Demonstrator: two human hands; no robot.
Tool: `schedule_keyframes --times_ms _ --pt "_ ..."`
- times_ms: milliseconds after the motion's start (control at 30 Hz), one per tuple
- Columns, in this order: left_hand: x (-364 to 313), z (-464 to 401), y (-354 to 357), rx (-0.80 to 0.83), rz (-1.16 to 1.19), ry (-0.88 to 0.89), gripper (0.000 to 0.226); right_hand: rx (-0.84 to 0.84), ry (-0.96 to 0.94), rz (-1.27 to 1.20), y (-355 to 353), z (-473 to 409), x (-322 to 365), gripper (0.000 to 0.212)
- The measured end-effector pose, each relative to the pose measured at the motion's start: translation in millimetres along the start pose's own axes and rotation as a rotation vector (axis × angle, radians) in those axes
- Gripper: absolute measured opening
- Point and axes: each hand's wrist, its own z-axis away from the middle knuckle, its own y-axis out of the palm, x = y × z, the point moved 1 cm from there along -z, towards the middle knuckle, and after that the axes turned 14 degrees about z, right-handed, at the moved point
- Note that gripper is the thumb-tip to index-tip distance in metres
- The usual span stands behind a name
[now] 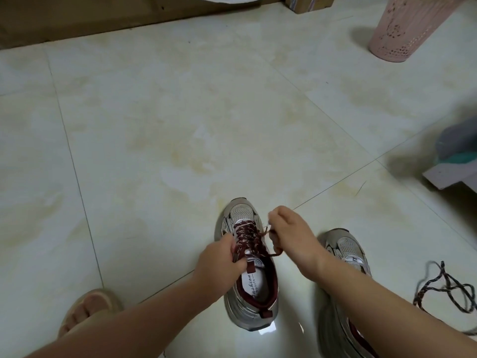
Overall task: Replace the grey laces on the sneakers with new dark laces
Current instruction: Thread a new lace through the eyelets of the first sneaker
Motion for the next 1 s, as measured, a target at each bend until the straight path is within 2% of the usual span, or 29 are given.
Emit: schedule_keyframes --times_ms 100,167,233,300,433,500,600,700,800,900,1000 --pt "0.7 -1.5 0.7 -0.009 0.043 -0.035 0.024 0.050 -0.257 0.699 0.2 2.2 -2.7 0.010" --pt "0.4 -2.1 0.5 -0.003 0.049 -0.054 0.022 0.119 -0.351 1.041 1.3 5.2 -1.3 0.020" --pt "0.4 -1.9 -0.1 0.000 0.056 -0.067 0.021 0.133 -0.435 1.267 3.0 4.4 -0.5 0.021" --pt "0.4 -1.4 -1.4 0.002 0.070 -0.075 0.020 0.114 -0.479 1.367 1.3 1.5 1.2 0.016" --pt "0.7 -1.7 -0.7 0.015 0.066 -0.071 0.020 0.138 -0.387 1.308 -4.8 -5.2 -0.9 0.014" --pt "2.0 -2.2 0.0 0.049 0.069 -0.076 0.023 0.193 -0.295 1.153 -7.2 -8.8 -4.9 0.009" --pt "1.5 -5.0 -4.9 0.127 0.115 -0.062 0.028 0.255 -0.153 0.829 -10.6 -17.5 -14.1 0.031" --pt "-7.1 -15.2 -15.5 0.131 0.216 -0.058 0.018 0.142 -0.099 0.618 -9.7 -25.0 -20.7 0.028" --pt "-14.6 -30.8 -21.3 0.020 0.101 0.026 0.018 0.005 -0.117 0.662 -2.6 -34.5 -24.7 0.015" --pt "-20.5 -39.6 -18.2 -0.029 -0.061 0.120 0.012 -0.035 -0.155 0.686 6.9 -41.1 -20.1 0.015" --pt "-23.6 -43.9 -12.4 -0.028 -0.226 0.180 0.012 -0.051 -0.246 0.880 13.9 -45.8 -12.7 0.017"
